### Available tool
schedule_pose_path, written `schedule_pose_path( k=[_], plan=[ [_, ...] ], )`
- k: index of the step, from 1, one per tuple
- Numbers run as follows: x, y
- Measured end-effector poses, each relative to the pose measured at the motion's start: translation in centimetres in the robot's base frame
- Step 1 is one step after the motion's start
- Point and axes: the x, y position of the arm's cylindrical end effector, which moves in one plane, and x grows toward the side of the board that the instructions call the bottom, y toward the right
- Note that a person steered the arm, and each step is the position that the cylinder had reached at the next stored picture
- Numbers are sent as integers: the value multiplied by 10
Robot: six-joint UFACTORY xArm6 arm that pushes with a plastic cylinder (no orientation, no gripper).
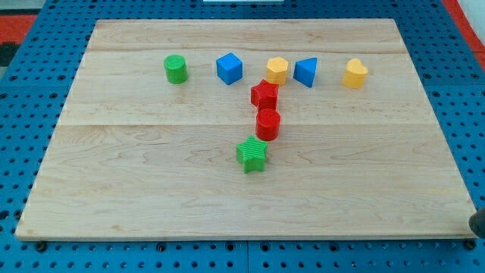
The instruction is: Push the red circle to the left
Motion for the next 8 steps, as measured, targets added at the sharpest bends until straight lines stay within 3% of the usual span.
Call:
schedule_pose_path(
  k=[2, 4, 5, 6, 8],
  plan=[
    [0, 0],
    [-47, -19],
    [-109, -105],
    [-164, -155],
    [-165, -224]
  ],
)
